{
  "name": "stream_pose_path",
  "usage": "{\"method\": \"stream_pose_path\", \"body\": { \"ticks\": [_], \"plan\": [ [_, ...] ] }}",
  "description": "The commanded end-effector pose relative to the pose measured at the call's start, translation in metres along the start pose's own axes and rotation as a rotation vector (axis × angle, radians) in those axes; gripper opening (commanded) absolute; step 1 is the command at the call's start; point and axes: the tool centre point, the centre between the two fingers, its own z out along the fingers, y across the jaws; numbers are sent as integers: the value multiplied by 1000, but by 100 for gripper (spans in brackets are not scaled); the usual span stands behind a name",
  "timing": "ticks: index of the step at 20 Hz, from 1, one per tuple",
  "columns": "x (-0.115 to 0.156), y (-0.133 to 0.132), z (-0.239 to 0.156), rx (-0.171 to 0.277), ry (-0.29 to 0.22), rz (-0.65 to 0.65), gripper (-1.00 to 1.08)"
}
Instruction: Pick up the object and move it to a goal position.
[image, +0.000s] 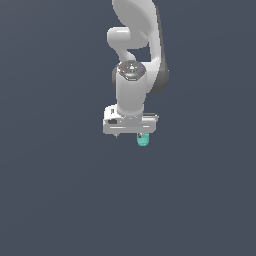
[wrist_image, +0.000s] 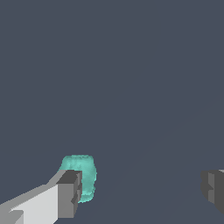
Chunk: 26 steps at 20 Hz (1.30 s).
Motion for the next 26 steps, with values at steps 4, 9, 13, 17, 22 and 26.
{"method": "stream_pose_path", "body": {
  "ticks": [4,9,13,17,22,26],
  "plan": [
    [-11,-18,16,4,0,2,100],
    [-30,-44,39,11,0,7,100],
    [-47,-63,56,16,0,11,100],
    [-59,-75,67,19,0,14,100],
    [-64,-80,71,19,0,14,100],
    [-64,-79,74,19,-1,14,100]
  ]
}}
